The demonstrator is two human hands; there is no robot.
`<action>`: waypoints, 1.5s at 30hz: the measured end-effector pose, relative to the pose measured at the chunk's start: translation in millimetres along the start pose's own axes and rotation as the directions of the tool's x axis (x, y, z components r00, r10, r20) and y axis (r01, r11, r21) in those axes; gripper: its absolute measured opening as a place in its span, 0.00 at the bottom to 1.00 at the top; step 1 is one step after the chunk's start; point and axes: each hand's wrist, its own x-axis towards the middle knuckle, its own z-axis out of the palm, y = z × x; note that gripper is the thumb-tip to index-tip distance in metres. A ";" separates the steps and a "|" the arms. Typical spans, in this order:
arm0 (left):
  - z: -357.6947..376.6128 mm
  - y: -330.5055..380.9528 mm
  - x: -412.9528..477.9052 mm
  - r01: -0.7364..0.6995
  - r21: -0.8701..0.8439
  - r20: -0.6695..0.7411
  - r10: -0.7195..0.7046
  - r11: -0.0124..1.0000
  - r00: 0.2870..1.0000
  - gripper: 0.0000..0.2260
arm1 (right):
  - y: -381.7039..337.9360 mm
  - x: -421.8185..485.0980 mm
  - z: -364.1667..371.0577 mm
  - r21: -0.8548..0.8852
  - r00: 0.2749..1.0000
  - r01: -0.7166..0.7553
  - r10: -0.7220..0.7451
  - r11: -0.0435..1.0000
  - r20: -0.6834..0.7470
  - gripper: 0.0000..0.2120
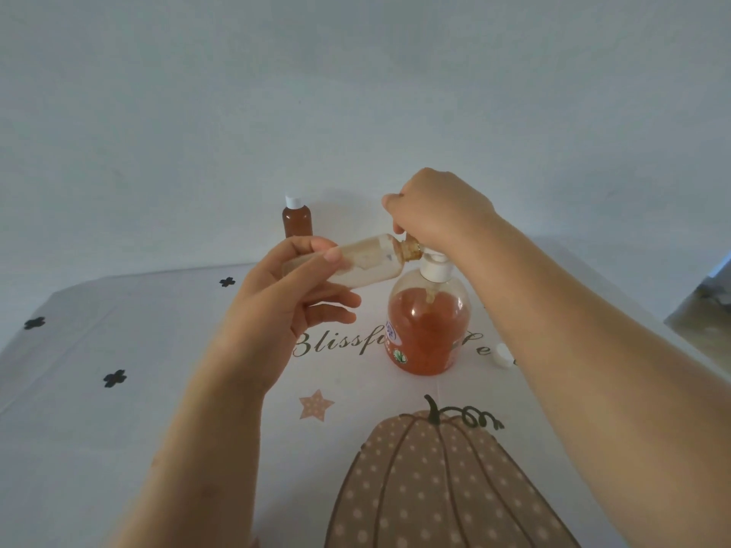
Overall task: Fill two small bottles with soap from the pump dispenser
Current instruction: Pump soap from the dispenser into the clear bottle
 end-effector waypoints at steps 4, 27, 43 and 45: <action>1.4 0.4 -1.2 0.003 -0.006 0.000 -0.003 1.000 1.000 0.09 | -0.6 -3.8 -2.5 0.007 1.000 -0.003 0.003 1.000 -0.004 0.13; 5.0 1.2 -2.8 0.029 -0.017 -0.024 -0.030 0.999 0.999 0.10 | -9.1 -5.7 -12.7 -0.045 0.996 0.092 -0.093 0.995 -0.016 0.19; 2.7 2.3 -5.8 0.039 -0.002 -0.013 -0.039 0.999 0.999 0.08 | -3.5 -8.1 -5.0 0.003 0.994 0.074 -0.074 0.997 -0.081 0.17; 3.3 4.1 -6.5 0.033 -0.005 -0.012 -0.033 0.999 0.999 0.09 | -5.3 -8.6 -8.9 -0.029 0.992 0.089 -0.091 0.996 -0.086 0.16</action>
